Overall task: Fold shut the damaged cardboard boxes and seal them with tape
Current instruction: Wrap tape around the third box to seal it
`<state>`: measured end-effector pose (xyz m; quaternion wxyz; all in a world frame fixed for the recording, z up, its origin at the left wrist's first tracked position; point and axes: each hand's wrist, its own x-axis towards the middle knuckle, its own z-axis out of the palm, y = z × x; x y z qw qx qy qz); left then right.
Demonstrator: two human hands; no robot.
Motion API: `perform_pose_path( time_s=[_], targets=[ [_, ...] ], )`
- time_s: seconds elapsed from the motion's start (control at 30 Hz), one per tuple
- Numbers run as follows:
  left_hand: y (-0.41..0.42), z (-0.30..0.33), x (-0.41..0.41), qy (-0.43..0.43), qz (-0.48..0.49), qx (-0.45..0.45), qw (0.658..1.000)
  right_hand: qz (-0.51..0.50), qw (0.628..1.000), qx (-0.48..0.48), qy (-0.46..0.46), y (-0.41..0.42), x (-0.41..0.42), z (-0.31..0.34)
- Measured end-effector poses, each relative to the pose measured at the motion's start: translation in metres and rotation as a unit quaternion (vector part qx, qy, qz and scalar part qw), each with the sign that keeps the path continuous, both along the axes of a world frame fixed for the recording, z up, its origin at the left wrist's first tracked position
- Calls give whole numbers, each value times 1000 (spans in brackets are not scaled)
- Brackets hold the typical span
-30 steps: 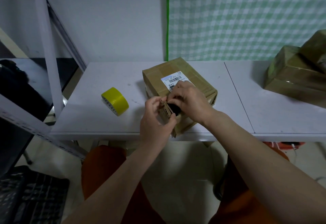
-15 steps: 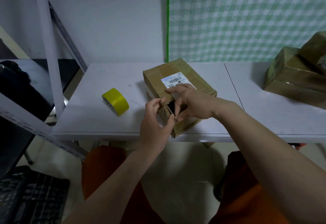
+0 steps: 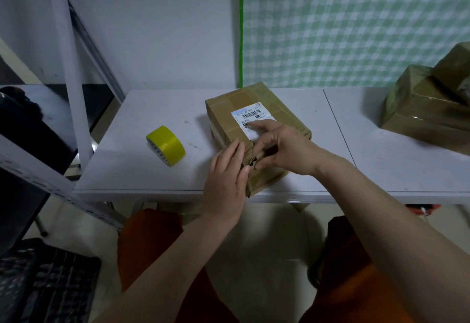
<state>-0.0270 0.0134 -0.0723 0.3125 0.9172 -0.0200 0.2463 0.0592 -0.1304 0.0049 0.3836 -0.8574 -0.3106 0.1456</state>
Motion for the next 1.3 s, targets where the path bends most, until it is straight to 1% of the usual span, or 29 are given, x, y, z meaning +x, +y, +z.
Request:
perform_pose_path(
  time_s=[0.07, 0.17, 0.23, 0.37, 0.43, 0.53, 0.67, 0.8, 1.0, 1.07, 1.13, 1.17, 1.23, 1.27, 1.3],
  targets=[
    [-1, -1, 1, -7, 8, 1, 1000, -21, 999, 36, 24, -2, -3, -2],
    [-2, -1, 2, -18, 20, 21, 999, -53, 995, 76, 28, -5, -4, -6],
    [-2, 1, 2, -24, 23, 38, 999, -84, 993, 85, 7, -6, -4, -8],
    [-1, 3, 2, -48, 26, 60, 997, -120, 989, 73, -43, -5, -4, -14],
    [-1, 5, 1, -71, 19, 69, 995, -125, 988, 76, -50, -4, -5, -16],
    [0, 5, 0, -100, 13, 114, 988, -124, 988, 84, -46, -4, -5, -19],
    [3, 2, 1, -111, 21, 169, 979, -120, 987, 96, -44, -3, -5, -20],
    [4, 3, 1, -118, 27, 179, 976, -121, 987, 97, -35, -4, -5, -20],
    [4, 4, 0, -97, 24, 182, 978, -128, 986, 104, -32, -5, -7, -20],
    [5, -1, -1, -85, 14, 188, 978, -134, 983, 121, -31, -5, -9, -20],
    [6, -7, -5, -67, 9, 184, 981, -172, 973, 149, -48, -4, -11, -21],
    [6, -9, -7, -55, 11, 180, 982, -204, 964, 151, -76, -5, -11, -22],
    [3, -13, -13, -30, 11, 171, 985, -264, 948, 115, -132, -7, -9, -26],
    [1, -15, -16, -18, 5, 167, 986, -283, 946, 82, -139, -7, -8, -27],
    [-1, -17, -18, -5, -3, 164, 986, -297, 945, 44, -126, -7, -7, -29]
  ],
)
